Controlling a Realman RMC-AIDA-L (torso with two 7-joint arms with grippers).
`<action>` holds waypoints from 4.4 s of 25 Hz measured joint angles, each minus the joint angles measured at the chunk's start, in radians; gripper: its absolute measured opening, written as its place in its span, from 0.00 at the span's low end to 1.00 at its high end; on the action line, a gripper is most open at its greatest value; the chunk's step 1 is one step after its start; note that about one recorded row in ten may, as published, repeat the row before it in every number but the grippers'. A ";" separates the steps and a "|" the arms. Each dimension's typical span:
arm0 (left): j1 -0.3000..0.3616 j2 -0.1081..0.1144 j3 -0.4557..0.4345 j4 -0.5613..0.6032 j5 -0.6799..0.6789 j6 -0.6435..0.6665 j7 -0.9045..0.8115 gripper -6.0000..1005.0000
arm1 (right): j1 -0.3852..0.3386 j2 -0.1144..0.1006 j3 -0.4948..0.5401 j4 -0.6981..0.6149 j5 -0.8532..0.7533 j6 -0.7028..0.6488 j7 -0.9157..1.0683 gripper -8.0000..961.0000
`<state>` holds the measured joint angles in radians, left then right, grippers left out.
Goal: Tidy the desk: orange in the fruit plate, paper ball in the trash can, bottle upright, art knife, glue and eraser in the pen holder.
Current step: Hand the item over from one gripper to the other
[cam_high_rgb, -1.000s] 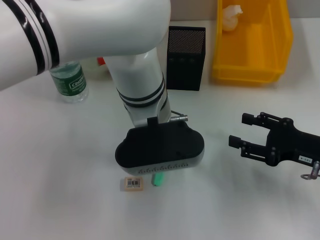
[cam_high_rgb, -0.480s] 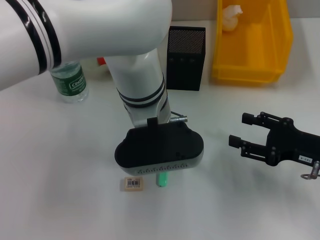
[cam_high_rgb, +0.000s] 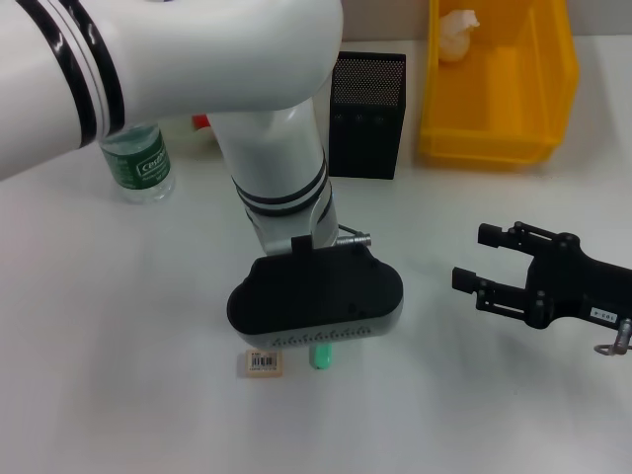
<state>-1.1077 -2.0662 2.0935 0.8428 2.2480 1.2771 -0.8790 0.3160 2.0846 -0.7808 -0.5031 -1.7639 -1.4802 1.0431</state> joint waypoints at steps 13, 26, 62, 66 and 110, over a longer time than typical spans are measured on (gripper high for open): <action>-0.001 -0.002 0.012 -0.010 -0.007 -0.002 0.001 0.27 | -0.003 0.000 0.000 0.005 0.000 -0.009 0.002 0.77; 0.008 -0.002 -0.011 0.009 -0.001 0.011 -0.025 0.19 | -0.003 -0.002 0.017 0.009 0.000 -0.021 0.002 0.77; 0.474 0.003 -1.051 -0.037 -0.789 0.454 -0.472 0.19 | -0.012 -0.018 0.131 -0.009 -0.009 -0.155 0.017 0.77; 0.508 0.000 -1.052 -0.102 -0.885 0.489 -0.528 0.19 | -0.011 -0.018 0.136 -0.009 -0.009 -0.200 -0.010 0.77; 0.502 -0.012 -1.168 -0.697 -1.097 0.406 -0.648 0.19 | 0.057 0.001 0.291 0.419 0.001 -0.279 -0.725 0.72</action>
<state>-0.6053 -2.0786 0.9258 0.1455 1.1509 1.6835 -1.5274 0.3727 2.0854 -0.4902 -0.0846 -1.7627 -1.7591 0.3183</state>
